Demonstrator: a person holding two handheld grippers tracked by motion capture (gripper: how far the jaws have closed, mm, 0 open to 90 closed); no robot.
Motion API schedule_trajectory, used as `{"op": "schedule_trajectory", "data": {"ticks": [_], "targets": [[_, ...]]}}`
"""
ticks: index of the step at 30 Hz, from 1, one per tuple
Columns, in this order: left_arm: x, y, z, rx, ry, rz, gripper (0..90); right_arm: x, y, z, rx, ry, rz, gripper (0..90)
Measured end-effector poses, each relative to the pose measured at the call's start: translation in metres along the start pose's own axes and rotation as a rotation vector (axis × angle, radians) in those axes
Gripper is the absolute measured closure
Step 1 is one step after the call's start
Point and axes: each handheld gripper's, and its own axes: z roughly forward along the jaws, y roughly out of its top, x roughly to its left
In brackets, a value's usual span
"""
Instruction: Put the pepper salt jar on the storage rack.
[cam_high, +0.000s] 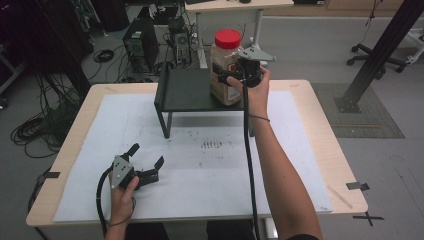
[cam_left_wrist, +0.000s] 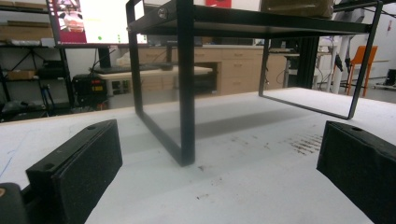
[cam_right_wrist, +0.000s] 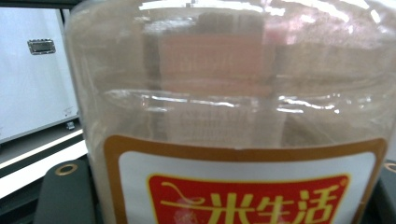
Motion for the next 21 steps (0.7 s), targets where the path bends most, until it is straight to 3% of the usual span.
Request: {"op": "schedule_trajectory", "data": {"ticks": [21], "targets": [[-0.0001, 0.0, 0.0, 0.0, 0.0, 0.0, 0.2, 0.0001, 0.0001, 0.0005, 0.0, 0.005, 0.001, 15.6]]}}
